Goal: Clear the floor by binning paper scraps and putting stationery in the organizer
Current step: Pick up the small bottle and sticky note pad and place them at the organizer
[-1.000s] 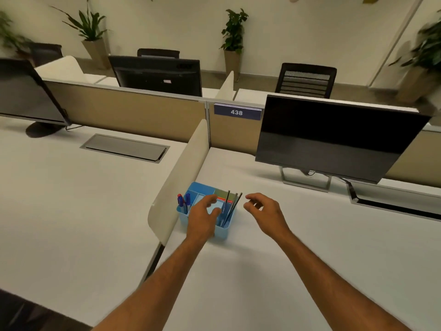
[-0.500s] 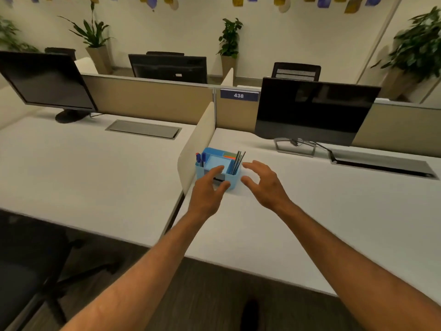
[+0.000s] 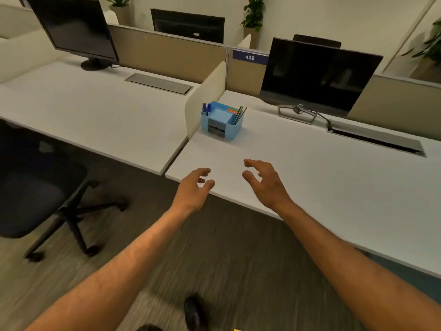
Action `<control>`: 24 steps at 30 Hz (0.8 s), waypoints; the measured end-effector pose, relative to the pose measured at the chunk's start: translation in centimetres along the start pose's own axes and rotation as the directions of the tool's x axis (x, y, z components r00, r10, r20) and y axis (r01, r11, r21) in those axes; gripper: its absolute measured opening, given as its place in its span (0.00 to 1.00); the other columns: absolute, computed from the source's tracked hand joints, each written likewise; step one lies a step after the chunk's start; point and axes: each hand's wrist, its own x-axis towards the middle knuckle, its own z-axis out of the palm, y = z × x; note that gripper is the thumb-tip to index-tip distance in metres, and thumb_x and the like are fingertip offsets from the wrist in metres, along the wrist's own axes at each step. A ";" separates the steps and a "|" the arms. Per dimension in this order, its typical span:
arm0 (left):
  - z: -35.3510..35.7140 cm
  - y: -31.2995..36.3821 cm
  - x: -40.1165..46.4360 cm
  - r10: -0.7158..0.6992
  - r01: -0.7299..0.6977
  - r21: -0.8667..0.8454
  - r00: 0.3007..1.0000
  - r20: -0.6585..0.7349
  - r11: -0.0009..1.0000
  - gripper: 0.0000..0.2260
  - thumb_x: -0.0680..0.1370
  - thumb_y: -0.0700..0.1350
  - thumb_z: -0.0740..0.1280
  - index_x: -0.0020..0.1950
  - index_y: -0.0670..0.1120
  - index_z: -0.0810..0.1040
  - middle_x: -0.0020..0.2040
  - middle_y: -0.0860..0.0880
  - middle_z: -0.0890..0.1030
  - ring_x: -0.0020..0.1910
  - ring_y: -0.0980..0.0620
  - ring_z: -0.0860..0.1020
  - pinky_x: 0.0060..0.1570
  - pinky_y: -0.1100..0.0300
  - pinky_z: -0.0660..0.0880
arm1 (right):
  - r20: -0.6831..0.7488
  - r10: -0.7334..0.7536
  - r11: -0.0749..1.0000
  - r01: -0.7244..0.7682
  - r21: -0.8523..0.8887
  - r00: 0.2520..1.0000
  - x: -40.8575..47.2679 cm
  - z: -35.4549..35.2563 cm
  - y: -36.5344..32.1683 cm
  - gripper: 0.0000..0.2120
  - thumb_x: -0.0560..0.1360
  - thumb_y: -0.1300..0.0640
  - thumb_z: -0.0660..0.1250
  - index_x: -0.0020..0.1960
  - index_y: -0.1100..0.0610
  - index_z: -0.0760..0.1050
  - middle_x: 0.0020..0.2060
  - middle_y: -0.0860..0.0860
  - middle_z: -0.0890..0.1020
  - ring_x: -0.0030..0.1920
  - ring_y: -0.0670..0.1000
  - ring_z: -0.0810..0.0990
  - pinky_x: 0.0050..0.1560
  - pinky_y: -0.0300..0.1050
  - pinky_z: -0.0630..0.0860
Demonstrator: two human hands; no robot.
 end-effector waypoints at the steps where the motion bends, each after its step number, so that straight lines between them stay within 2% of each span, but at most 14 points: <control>1: 0.4 -0.4 -1.7 -0.023 0.023 0.004 1.000 -0.011 1.000 0.20 0.80 0.50 0.68 0.72 0.51 0.73 0.67 0.54 0.78 0.59 0.58 0.77 0.60 0.60 0.75 | 0.009 0.000 1.000 0.000 0.009 1.000 -1.5 0.1 0.7 0.21 0.80 0.43 0.59 0.71 0.48 0.70 0.70 0.48 0.73 0.70 0.50 0.69 0.71 0.52 0.67; 5: 3.7 -1.5 -8.8 -0.111 0.112 0.008 0.991 -0.075 0.994 0.20 0.80 0.49 0.68 0.72 0.50 0.74 0.66 0.50 0.80 0.65 0.52 0.77 0.64 0.58 0.73 | 0.064 0.003 0.996 -0.009 0.091 0.998 -7.3 0.7 3.5 0.21 0.81 0.42 0.56 0.72 0.47 0.68 0.70 0.48 0.72 0.70 0.47 0.68 0.70 0.48 0.66; 8: 7.0 -2.3 -13.9 -0.144 0.145 0.009 0.984 -0.104 0.989 0.19 0.80 0.47 0.69 0.71 0.47 0.75 0.64 0.48 0.81 0.64 0.53 0.78 0.63 0.63 0.71 | 0.122 -0.022 0.995 0.010 0.094 0.992 -11.8 1.1 5.7 0.21 0.81 0.43 0.56 0.71 0.48 0.68 0.68 0.49 0.72 0.68 0.47 0.68 0.66 0.43 0.65; 14: 13.4 -8.0 -23.5 -0.223 0.223 0.037 0.975 -0.007 0.974 0.17 0.79 0.44 0.70 0.68 0.44 0.78 0.62 0.48 0.82 0.62 0.53 0.80 0.63 0.63 0.72 | 0.182 0.032 0.997 -0.044 0.059 0.983 -22.4 4.4 12.8 0.21 0.81 0.45 0.58 0.71 0.53 0.71 0.65 0.50 0.75 0.68 0.45 0.68 0.71 0.46 0.66; 17: 18.1 -13.9 -25.5 -0.282 0.280 0.042 0.956 0.077 0.959 0.17 0.79 0.45 0.70 0.68 0.44 0.78 0.62 0.48 0.82 0.62 0.53 0.79 0.64 0.58 0.74 | 0.159 0.064 0.997 -0.070 0.035 0.985 -25.8 8.2 18.3 0.21 0.81 0.46 0.59 0.69 0.55 0.72 0.63 0.50 0.77 0.67 0.46 0.69 0.70 0.46 0.66; 22: 28.0 -27.0 -28.5 -0.330 0.328 0.041 0.924 0.193 0.944 0.15 0.80 0.43 0.69 0.67 0.44 0.78 0.62 0.49 0.82 0.60 0.54 0.79 0.61 0.65 0.72 | 0.150 0.221 0.975 -0.222 -0.015 0.964 -30.7 18.9 30.2 0.18 0.81 0.49 0.61 0.68 0.55 0.73 0.60 0.49 0.78 0.64 0.48 0.70 0.67 0.47 0.68; 24: 32.4 -33.3 -29.4 -0.323 0.320 0.051 0.919 0.226 0.946 0.15 0.80 0.43 0.69 0.66 0.44 0.78 0.62 0.50 0.82 0.59 0.55 0.79 0.62 0.63 0.73 | 0.163 0.265 0.964 -0.263 -0.031 0.950 -32.3 24.5 35.2 0.19 0.80 0.50 0.62 0.69 0.54 0.72 0.59 0.49 0.78 0.64 0.48 0.70 0.64 0.46 0.69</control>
